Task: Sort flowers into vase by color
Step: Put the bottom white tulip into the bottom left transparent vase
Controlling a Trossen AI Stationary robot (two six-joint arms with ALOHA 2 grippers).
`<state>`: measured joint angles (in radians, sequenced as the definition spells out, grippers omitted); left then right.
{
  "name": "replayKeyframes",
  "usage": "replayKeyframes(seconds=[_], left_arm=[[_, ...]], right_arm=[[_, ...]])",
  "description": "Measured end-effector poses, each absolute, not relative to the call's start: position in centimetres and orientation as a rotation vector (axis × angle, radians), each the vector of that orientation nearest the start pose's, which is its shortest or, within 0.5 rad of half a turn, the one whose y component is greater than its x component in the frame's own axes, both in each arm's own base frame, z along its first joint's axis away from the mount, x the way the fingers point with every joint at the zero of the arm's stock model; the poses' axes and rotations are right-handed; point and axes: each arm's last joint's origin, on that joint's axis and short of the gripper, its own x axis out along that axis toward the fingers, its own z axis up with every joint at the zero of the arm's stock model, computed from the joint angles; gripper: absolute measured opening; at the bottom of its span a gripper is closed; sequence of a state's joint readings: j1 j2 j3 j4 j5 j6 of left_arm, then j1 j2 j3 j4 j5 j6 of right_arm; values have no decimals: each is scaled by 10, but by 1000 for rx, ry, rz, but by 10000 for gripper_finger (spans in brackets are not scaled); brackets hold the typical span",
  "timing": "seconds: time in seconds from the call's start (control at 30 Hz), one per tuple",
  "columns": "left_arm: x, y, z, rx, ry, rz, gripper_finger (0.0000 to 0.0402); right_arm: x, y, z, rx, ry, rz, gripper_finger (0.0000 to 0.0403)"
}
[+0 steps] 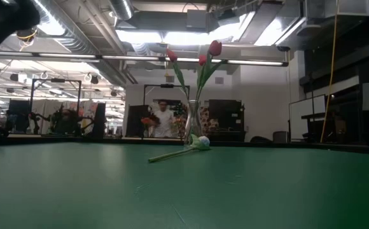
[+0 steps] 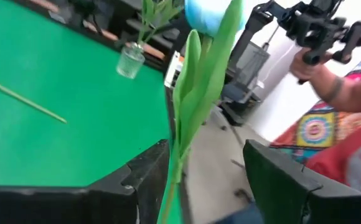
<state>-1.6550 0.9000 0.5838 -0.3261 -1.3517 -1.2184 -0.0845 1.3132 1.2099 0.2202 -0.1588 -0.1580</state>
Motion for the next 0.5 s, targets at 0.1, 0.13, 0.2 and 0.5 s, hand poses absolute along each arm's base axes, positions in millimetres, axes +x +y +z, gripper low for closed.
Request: replayKeyframes(seconds=[0.1, 0.13, 0.2, 0.5], left_arm=[[15, -160, 255, -666, 240, -243, 195], [15, -157, 258, -697, 252, -252, 193], [15, -151, 264, -758, 266, -267, 189], [17, -123, 285, -882, 283, -337, 180]], right_arm=[[304, -23, 411, -165, -45, 22, 214], [307, -23, 413, -161, 2, 16, 214], [319, -24, 420, -167, 76, 18, 214], [399, -20, 409, -112, 389, 43, 214]])
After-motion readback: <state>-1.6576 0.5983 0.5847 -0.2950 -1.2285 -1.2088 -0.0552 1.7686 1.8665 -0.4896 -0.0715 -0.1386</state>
